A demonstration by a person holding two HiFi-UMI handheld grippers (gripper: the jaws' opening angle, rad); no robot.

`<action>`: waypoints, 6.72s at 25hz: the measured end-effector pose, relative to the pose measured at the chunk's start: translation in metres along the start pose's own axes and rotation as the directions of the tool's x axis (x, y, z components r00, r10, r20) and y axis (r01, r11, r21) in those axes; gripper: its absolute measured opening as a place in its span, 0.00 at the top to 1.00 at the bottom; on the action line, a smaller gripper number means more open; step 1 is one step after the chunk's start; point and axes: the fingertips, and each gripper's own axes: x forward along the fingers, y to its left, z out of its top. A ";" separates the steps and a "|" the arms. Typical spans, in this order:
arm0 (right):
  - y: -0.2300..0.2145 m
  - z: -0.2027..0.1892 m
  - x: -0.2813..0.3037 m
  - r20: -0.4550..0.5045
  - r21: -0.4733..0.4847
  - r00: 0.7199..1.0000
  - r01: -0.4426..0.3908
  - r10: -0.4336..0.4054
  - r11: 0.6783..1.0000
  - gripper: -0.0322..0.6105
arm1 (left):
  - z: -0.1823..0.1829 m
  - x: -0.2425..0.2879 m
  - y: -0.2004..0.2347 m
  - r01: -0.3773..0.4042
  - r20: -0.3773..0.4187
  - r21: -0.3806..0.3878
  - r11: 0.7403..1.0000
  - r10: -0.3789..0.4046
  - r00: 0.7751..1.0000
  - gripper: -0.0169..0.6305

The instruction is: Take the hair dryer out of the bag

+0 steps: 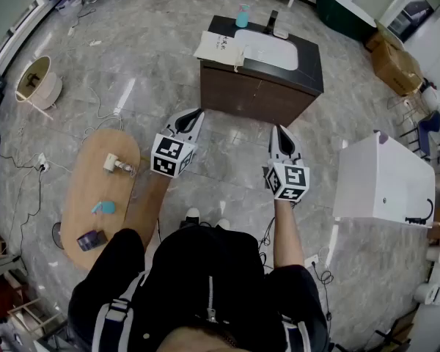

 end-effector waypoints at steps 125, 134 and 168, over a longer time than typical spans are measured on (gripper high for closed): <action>-0.317 0.019 0.596 -0.014 0.042 0.899 -0.437 0.438 0.898 0.57 | -0.011 0.546 0.221 -0.342 -0.127 -0.080 0.936 0.331 0.935 0.57; -0.298 -0.002 0.615 -0.054 0.052 0.889 -0.452 0.454 0.891 0.57 | -0.041 0.543 0.239 -0.347 -0.183 -0.103 0.932 0.325 0.928 0.57; -0.281 -0.068 0.638 -0.209 0.081 0.863 -0.453 0.460 0.888 0.60 | -0.229 0.549 0.195 -0.268 -0.525 -0.249 0.931 0.103 0.845 0.57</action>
